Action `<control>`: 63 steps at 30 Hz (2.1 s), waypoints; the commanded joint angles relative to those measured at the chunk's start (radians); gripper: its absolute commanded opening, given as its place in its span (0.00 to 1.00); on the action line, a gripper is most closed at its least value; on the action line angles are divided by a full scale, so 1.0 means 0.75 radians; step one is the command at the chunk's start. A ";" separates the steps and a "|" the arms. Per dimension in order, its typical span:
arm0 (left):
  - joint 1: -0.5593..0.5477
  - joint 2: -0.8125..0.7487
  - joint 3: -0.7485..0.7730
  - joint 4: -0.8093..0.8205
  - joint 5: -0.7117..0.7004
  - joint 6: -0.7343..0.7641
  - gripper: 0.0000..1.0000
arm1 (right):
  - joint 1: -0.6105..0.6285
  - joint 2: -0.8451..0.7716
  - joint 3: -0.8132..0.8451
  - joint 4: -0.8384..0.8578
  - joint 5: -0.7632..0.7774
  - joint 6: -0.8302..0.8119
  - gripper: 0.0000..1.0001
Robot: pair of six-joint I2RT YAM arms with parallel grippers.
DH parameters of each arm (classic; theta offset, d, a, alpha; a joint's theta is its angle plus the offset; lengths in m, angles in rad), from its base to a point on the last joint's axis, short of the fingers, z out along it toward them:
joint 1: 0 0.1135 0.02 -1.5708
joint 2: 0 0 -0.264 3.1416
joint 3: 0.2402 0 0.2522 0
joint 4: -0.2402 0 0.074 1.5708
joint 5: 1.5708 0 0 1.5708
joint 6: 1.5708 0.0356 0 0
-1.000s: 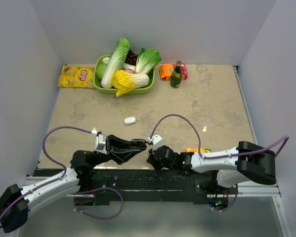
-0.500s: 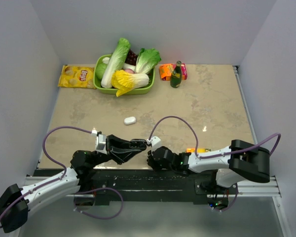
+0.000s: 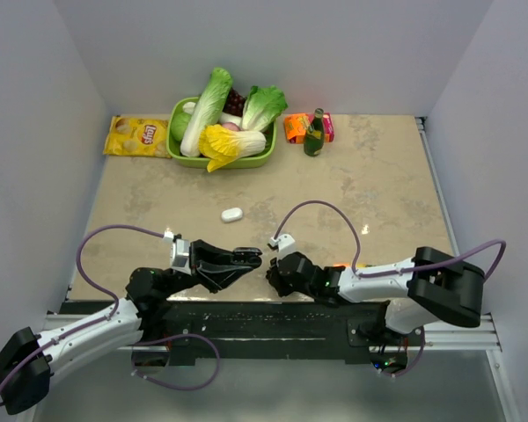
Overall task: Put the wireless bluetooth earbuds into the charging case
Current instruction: Pick up the earbud from the center of the board.
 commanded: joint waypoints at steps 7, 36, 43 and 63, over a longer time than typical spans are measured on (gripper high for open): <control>-0.001 0.013 -0.104 0.030 -0.004 0.033 0.00 | -0.029 -0.133 -0.045 -0.126 0.103 0.030 0.00; -0.001 0.001 -0.137 0.063 -0.007 0.014 0.00 | -0.098 -0.027 0.131 -0.128 0.118 0.003 0.42; -0.001 0.003 -0.141 0.065 -0.009 0.016 0.00 | -0.106 0.001 0.153 -0.126 0.107 -0.001 0.42; -0.001 0.015 -0.143 0.079 -0.002 0.014 0.00 | -0.111 0.088 0.149 -0.073 0.030 -0.003 0.43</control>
